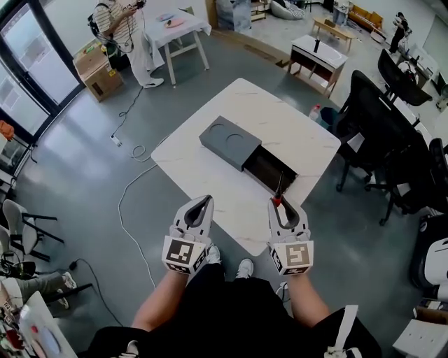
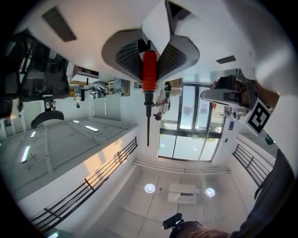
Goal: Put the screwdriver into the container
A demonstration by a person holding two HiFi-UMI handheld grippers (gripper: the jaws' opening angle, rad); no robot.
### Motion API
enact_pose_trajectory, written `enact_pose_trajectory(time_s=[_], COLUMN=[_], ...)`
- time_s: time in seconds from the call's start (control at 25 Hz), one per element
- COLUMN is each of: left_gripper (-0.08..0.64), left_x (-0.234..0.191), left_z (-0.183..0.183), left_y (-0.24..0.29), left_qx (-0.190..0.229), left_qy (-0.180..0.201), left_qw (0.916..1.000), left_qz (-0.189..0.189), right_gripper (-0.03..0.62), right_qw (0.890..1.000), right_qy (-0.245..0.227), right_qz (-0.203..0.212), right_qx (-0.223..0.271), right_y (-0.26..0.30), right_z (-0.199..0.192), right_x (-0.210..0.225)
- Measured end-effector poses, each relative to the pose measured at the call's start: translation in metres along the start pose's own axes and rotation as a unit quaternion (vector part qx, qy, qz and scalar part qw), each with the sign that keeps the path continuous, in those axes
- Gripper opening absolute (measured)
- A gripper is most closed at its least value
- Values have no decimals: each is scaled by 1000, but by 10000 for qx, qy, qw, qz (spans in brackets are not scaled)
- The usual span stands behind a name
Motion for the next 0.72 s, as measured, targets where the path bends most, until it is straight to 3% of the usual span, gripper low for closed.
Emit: enact_pose_trajectory(time_s=[0.32, 0.72], left_gripper=[5, 6], left_x=[-29, -81], left_z=[3, 14], left_y=[71, 165], left_qx=[43, 97], left_qy=[1, 319], left_qw=[9977, 9825], left_qz=[-683, -1831], right_gripper=[108, 107], right_qw=[9983, 9851], right_qy=[-71, -77], right_qz=[-550, -1597], right_qx=[-189, -627], right_y=[39, 93], right_z=[-1, -8], right_x=[20, 28])
Point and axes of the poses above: the fingertips, and each gripper's own axes: y forward along the fingers, x to its right, z out of its top, the point moved 8 cm from there along -y, backward along the fingers, and after that the axes turned 9 degrees about -x, right-handed, at the moved point
